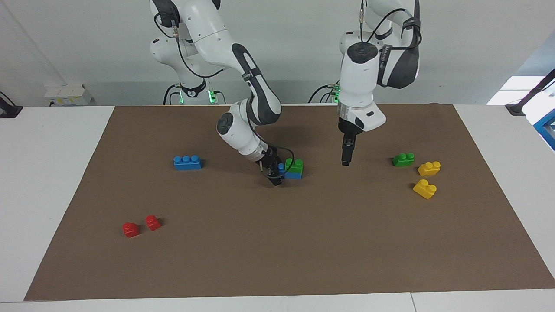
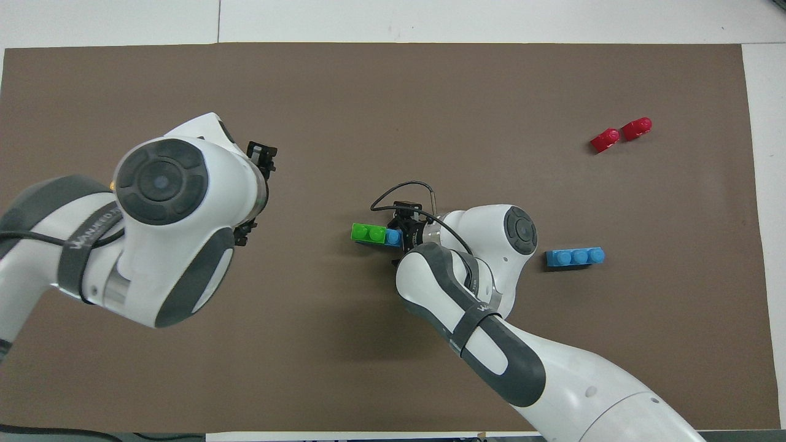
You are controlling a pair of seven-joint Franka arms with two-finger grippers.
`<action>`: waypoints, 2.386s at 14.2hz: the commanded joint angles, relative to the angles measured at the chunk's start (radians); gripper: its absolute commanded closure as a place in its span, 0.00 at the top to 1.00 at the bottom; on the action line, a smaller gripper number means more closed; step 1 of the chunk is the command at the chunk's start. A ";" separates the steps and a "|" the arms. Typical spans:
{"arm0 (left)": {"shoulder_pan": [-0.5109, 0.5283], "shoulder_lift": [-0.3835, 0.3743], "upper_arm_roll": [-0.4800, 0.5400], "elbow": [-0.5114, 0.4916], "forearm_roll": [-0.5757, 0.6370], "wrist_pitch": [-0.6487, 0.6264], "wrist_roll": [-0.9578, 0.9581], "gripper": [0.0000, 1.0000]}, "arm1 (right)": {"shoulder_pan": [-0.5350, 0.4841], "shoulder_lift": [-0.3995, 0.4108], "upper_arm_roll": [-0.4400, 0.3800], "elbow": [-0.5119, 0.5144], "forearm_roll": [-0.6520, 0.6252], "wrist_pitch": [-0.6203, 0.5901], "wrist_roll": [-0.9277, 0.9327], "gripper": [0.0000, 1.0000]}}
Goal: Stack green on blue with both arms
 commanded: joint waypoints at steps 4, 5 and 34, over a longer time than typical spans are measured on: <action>0.211 -0.119 0.006 0.014 -0.137 -0.162 0.566 1.00 | -0.196 -0.093 0.001 0.048 -0.236 -0.275 -0.027 0.87; 0.240 -0.120 0.008 0.034 -0.140 -0.198 0.670 1.00 | -0.230 -0.116 0.001 0.064 -0.277 -0.325 -0.027 0.88; 0.250 -0.008 0.155 0.416 -0.159 -0.592 1.521 1.00 | -0.609 -0.506 0.000 0.382 -0.933 -1.027 -1.203 1.00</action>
